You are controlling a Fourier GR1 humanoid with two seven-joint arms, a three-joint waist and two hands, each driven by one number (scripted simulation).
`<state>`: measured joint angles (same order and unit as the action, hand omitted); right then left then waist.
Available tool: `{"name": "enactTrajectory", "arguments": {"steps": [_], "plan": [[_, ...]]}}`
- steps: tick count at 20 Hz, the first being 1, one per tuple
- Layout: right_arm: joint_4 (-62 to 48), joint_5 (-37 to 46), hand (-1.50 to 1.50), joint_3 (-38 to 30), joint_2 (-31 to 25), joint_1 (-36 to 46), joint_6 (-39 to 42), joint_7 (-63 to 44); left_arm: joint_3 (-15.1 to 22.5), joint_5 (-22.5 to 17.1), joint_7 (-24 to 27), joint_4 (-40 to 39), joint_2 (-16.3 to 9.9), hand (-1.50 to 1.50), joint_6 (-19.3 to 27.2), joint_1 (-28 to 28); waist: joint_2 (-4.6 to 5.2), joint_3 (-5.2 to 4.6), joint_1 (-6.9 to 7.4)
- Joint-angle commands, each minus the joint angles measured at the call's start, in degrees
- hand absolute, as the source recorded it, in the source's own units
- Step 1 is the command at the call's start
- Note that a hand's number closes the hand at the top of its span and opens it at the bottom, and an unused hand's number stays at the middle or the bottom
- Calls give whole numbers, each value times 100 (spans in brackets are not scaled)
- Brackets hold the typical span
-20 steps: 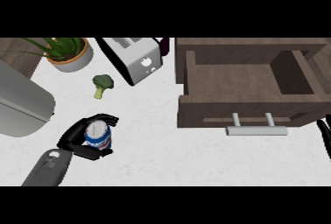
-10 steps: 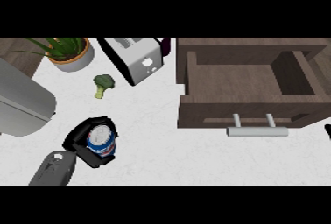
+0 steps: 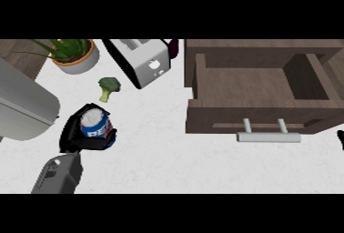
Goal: Pick up the can, place it into the drawer and close the drawer
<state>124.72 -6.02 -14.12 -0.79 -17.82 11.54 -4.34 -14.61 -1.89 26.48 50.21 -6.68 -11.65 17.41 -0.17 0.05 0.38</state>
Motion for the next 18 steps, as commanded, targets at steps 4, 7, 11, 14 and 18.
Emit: {"name": "enactTrajectory", "arguments": {"steps": [4,7,11,14,18], "plan": [[-28,-132,-150,-235,-25,-284,278,283,305,-2,-1253,1697,506,150,1054,-58,-3,0,-44],[154,80,-150,64,72,-138,-46,83,584,39,-1938,2431,579,150,1138,113,-7,0,-24],[-151,42,-150,-153,-36,166,-18,30,1096,205,-2128,2938,662,150,1441,76,7,-3,-37],[-32,-284,-150,-335,-131,-210,318,250,1503,209,-2562,2602,665,150,2140,1011,10,-1,-126],[141,-61,-150,-141,56,-267,248,141,1839,182,-3324,3149,667,150,2264,1085,9,-3,-83]]}}
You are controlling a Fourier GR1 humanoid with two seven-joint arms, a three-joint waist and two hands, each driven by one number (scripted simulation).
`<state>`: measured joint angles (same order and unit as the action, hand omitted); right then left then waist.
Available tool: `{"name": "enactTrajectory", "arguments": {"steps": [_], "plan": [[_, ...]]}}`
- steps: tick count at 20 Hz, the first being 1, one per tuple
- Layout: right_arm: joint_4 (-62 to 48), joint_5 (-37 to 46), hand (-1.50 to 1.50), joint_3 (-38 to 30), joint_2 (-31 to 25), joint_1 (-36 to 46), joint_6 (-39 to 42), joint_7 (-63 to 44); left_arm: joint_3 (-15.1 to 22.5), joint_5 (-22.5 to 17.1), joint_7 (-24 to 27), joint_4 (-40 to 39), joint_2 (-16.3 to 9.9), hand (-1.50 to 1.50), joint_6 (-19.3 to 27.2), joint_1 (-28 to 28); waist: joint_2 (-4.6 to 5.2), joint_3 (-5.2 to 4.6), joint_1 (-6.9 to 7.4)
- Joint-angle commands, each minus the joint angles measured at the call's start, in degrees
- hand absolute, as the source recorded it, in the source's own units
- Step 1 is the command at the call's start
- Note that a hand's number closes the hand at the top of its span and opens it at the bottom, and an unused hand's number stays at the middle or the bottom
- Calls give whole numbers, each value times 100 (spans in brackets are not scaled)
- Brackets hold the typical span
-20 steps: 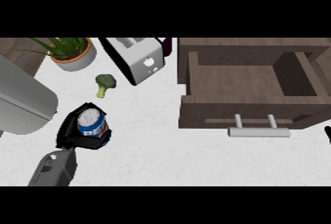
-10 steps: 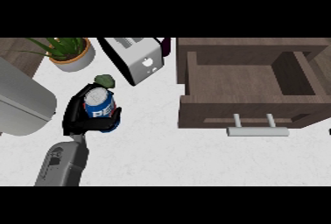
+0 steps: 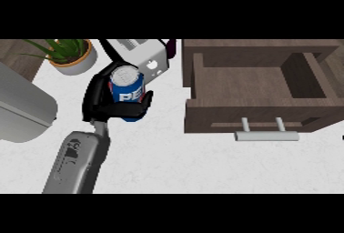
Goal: Pick up the can, place it into the drawer and close the drawer
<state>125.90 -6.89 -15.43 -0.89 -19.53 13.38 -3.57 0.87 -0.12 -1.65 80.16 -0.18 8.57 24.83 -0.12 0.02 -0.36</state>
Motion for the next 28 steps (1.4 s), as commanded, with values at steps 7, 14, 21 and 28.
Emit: {"name": "enactTrajectory", "arguments": {"steps": [7,14,21,28], "plan": [[283,-163,-150,-11,69,-128,-42,-104,1113,63,-973,-548,17,150,1429,1759,11,1,-108],[-5,-93,-150,-159,-81,122,-111,-85,1028,-83,-1328,-1120,18,150,1487,2940,15,1,-74],[-355,-215,-150,-322,-147,277,37,207,1275,-521,-1574,-2198,18,150,2185,4268,27,4,-135],[58,-354,-150,-366,-279,227,27,-435,1282,-1000,-1275,-3320,18,150,2380,5149,37,3,-193]]}}
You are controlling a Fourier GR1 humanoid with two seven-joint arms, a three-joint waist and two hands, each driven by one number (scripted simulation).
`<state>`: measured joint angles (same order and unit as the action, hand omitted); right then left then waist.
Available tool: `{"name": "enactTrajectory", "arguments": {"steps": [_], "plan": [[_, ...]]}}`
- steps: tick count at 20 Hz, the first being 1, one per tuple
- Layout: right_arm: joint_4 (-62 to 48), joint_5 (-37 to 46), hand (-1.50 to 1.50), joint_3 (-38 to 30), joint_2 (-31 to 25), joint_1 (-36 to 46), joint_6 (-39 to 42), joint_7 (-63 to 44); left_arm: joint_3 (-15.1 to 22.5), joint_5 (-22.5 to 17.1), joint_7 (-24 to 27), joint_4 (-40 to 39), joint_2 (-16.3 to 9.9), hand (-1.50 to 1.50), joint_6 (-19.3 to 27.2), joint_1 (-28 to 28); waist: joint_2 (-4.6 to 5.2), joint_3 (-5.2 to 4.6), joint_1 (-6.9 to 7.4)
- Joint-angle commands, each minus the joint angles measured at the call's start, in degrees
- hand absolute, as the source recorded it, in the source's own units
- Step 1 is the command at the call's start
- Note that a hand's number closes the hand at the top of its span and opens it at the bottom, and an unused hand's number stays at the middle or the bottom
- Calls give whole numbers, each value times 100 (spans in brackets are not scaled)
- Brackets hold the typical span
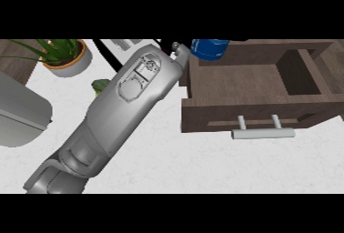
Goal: Pick up the can, place it into the drawer and close the drawer
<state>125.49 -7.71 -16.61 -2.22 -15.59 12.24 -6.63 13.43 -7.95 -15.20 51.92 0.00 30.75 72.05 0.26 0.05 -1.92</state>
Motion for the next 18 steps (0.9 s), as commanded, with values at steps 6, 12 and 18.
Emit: {"name": "enactTrajectory", "arguments": {"steps": [6,12,18], "plan": [[-227,-110,-150,-115,-203,365,68,-118,331,-671,99,-1481,0,150,193,1267,32,8,-129],[-217,224,-150,219,75,287,-18,71,589,-1109,752,-2164,0,150,212,1337,51,7,-193],[-27,287,-150,325,13,555,-134,-337,1046,-1642,1070,-2381,0,150,284,1195,81,7,-322]]}}
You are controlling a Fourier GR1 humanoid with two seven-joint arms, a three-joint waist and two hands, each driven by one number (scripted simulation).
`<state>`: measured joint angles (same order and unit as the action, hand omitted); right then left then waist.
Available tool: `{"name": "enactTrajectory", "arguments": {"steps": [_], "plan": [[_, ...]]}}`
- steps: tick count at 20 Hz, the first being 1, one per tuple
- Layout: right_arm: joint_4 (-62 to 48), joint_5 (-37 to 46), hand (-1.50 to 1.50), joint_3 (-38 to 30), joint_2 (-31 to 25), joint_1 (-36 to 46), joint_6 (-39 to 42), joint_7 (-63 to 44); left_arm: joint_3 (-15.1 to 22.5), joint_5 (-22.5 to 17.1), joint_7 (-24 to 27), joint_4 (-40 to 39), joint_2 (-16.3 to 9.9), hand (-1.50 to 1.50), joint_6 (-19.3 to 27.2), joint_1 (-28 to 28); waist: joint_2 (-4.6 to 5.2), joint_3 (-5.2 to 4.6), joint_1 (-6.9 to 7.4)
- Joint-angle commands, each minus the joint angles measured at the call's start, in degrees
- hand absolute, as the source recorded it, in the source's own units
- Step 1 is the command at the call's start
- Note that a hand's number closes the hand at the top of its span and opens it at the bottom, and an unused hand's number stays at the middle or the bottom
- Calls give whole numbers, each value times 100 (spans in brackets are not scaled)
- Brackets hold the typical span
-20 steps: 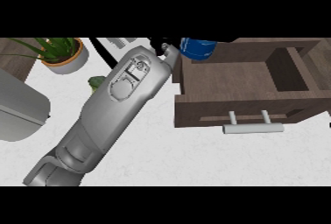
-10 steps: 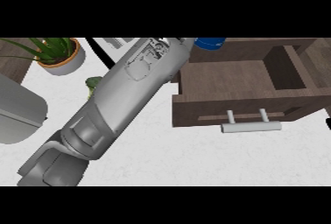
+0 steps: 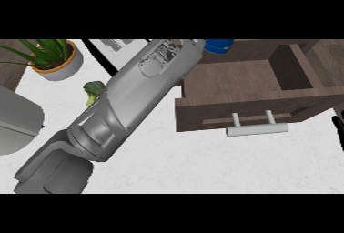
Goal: Pick up the can, place it into the drawer and close the drawer
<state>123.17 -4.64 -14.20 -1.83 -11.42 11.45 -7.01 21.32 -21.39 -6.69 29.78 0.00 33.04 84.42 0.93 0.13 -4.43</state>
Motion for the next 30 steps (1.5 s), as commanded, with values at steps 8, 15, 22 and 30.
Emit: {"name": "enactTrajectory", "arguments": {"steps": [8,15,22,30], "plan": [[-366,-6,-150,-161,-97,304,-53,88,724,-469,481,-530,0,150,213,36,20,3,-51],[199,-18,-150,82,-5,115,-22,-171,1006,-497,925,-969,0,150,334,-130,51,-1,-193],[-147,-13,-150,-46,-197,559,-51,-168,1427,-741,873,-777,0,-150,825,-372,67,3,-274],[-85,13,-150,93,-184,480,46,-152,1377,-931,1138,-1052,0,-150,945,-262,99,1,-326]]}}
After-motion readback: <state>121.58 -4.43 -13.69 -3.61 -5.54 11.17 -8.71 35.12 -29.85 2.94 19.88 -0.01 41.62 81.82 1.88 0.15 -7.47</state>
